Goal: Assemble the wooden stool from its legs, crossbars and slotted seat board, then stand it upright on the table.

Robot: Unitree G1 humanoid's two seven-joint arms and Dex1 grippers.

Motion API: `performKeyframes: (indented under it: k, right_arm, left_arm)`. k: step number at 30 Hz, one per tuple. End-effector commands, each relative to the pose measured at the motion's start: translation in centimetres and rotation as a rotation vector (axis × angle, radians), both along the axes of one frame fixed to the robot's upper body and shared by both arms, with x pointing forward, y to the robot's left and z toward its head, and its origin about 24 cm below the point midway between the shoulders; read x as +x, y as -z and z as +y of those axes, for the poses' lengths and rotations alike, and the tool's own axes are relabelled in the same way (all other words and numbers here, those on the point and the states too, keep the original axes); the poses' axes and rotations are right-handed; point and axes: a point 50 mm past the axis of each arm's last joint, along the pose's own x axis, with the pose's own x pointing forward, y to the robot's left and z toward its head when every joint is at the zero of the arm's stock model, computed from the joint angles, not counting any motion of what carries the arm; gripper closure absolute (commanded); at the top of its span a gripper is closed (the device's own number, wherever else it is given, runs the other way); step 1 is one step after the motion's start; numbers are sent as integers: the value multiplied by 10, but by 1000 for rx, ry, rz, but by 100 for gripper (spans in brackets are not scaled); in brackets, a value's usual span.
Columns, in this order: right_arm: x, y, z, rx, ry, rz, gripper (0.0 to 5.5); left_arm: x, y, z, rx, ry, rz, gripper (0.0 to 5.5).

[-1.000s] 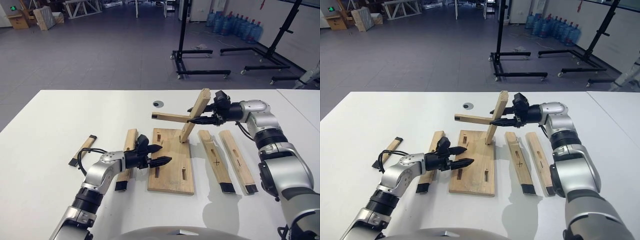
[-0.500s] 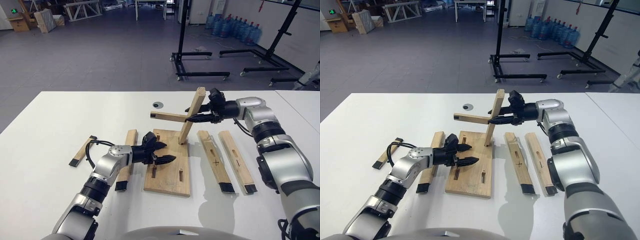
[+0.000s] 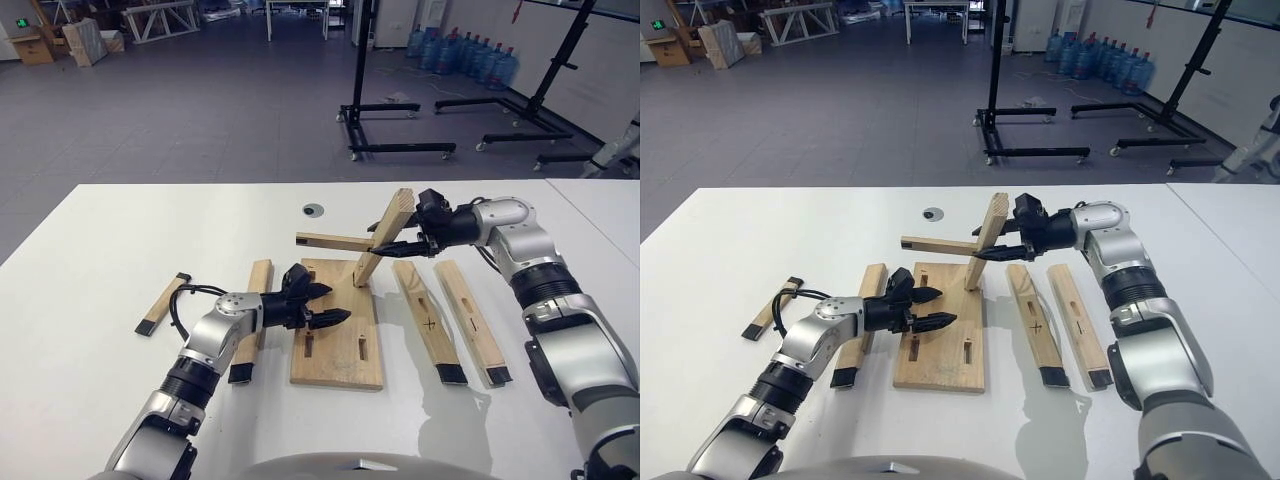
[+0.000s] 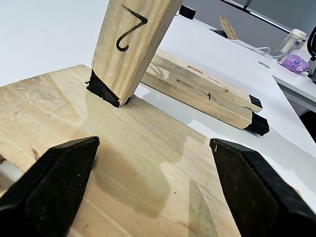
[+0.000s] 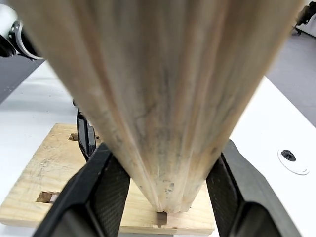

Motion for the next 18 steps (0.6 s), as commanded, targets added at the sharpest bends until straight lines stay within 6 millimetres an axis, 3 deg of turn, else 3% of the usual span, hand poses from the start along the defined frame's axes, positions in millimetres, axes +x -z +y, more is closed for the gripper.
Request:
performKeyframes:
  k: [1, 6, 11, 18]
  right_arm:
    - [-47, 101, 13, -219, -105, 565, 345]
    - [-42, 112, 13, -289, -52, 663, 345]
    - [-42, 124, 8, -337, -8, 654, 345]
    - [-31, 109, 14, -265, -22, 547, 345]
  left_arm:
    - [-20, 42, 14, 132, -68, 191, 138]
    - [-20, 42, 10, 123, -71, 191, 138]
    - [-20, 42, 15, 133, -75, 191, 138]
    - [-21, 43, 17, 134, -84, 197, 138]
